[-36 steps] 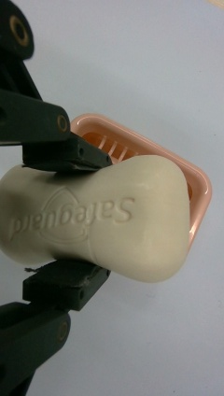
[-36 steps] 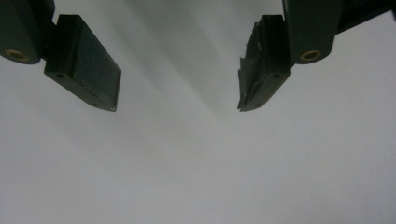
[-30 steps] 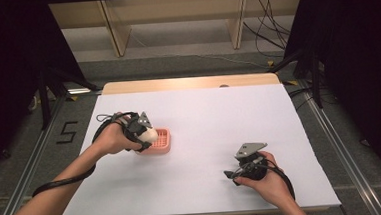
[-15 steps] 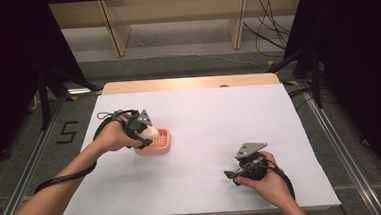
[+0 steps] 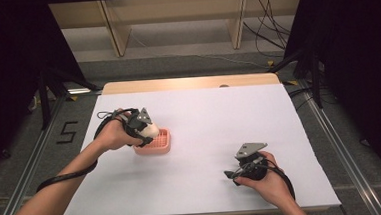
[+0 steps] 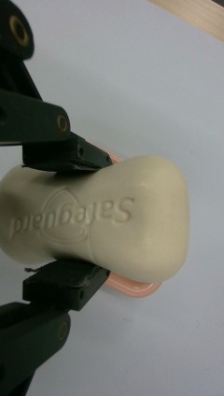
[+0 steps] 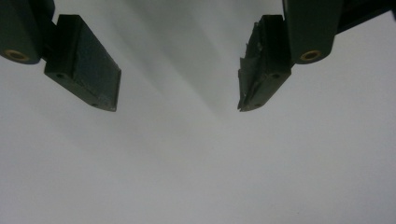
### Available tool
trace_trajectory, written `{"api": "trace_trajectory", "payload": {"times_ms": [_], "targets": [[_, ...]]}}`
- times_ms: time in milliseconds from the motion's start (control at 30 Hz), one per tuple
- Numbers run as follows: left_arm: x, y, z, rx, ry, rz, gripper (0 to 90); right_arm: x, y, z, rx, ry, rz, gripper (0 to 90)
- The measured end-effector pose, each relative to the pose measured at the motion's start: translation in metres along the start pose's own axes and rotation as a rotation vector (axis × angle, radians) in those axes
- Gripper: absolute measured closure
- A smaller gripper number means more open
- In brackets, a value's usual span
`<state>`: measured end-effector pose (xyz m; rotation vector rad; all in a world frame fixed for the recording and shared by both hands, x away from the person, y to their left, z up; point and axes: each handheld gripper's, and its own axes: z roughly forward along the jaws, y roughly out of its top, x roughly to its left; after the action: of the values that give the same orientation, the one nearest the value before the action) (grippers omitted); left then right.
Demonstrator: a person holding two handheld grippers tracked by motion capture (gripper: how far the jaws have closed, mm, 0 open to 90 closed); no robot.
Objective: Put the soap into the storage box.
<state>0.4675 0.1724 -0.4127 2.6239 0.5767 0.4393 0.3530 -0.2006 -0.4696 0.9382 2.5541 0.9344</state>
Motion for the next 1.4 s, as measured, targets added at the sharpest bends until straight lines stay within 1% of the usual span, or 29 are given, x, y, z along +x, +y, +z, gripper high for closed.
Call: {"api": "trace_trajectory", "payload": {"times_ms": [167,367,433,500,833,1133,1200,1300,1333,1367,1400], "targets": [[0.002,0.0,0.002,-0.012,0.004,-0.012,49.3,0.0,0.0,0.0,0.001,0.0,-0.002,30.6],[0.004,-0.001,0.004,-0.007,0.004,-0.01,49.3,0.0,0.0,0.0,0.001,0.002,0.0,30.7],[0.005,0.0,0.004,-0.01,0.005,-0.011,49.3,0.0,0.0,0.0,-0.002,0.0,-0.007,30.7],[0.006,-0.001,0.005,-0.015,0.005,-0.012,49.3,0.0,0.0,0.0,0.003,0.005,0.0,30.7],[0.008,-0.002,0.01,-0.007,0.003,-0.025,49.3,0.0,0.0,0.0,0.001,0.004,-0.001,30.6],[0.01,-0.003,0.013,-0.016,-0.004,-0.023,49.3,0.0,0.0,0.0,0.002,0.005,-0.001,30.6],[0.011,-0.003,0.014,-0.018,-0.007,-0.012,49.3,0.0,0.0,0.0,0.002,0.004,-0.003,30.6],[0.01,-0.003,0.016,-0.026,-0.006,-0.019,49.3,0.0,0.0,0.0,0.002,0.005,0.002,30.6],[0.011,-0.003,0.016,-0.018,-0.008,-0.011,49.3,0.0,0.0,0.0,0.002,0.005,0.001,30.6],[0.011,-0.004,0.017,-0.016,-0.011,-0.019,49.3,0.001,-0.001,0.002,-0.012,0.0,0.003,30.6],[0.011,-0.004,0.017,-0.016,-0.011,-0.019,49.3,0.001,0.0,0.002,-0.012,-0.001,0.006,30.6]]}}
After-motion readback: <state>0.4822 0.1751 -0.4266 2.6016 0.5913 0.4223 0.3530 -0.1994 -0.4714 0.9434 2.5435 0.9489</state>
